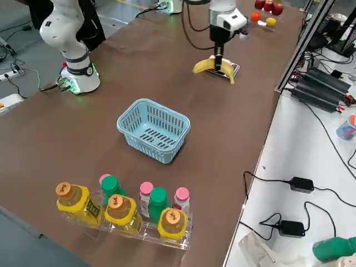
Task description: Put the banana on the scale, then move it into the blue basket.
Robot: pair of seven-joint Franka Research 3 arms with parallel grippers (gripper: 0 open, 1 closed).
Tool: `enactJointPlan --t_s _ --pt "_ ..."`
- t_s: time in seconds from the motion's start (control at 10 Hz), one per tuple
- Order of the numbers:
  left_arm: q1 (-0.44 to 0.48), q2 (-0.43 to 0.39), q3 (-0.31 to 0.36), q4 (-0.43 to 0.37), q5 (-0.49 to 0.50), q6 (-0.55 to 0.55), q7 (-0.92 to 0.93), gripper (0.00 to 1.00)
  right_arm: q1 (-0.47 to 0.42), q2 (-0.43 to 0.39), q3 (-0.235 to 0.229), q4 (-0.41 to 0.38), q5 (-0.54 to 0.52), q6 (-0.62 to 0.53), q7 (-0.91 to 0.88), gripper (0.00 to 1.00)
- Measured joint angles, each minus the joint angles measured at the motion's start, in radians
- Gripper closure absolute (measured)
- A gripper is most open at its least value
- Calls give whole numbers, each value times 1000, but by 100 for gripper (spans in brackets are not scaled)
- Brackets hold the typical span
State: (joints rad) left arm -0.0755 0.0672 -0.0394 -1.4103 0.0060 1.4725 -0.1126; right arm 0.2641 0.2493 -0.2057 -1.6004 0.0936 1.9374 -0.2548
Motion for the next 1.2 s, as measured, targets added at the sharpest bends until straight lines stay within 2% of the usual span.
enactJointPlan --t_s 0.2,0.3,0.5,0.7,0.8,0.9,1.0,1.1,1.2 --pt "0 0 -1 0 -1 0 0 0 -142 -98 6 -107 -2 -99 -54 66" --pt "0 0 -1 0 -1 0 0 0 -212 -108 8 -156 -2 -94 -82 66" --pt "1 0 1 0 -1 0 0 0 -317 -92 13 -278 0 16 -131 66" --pt "2 0 2 0 -1 0 0 0 -354 -51 17 -358 2 106 -159 66" --pt "2 0 2 0 -11 0 0 0 -355 -31 21 -363 6 121 -160 72" --pt "2 0 2 0 -27 0 0 0 -355 -22 27 -363 12 128 -160 72" --pt "2 0 2 0 -33 0 0 0 -354 -21 30 -363 19 129 -160 66" --pt "2 0 3 0 -33 0 0 0 -354 -21 31 -360 23 129 -160 54" --pt "2 0 3 0 -33 0 0 0 -354 -21 31 -358 24 129 -160 37"
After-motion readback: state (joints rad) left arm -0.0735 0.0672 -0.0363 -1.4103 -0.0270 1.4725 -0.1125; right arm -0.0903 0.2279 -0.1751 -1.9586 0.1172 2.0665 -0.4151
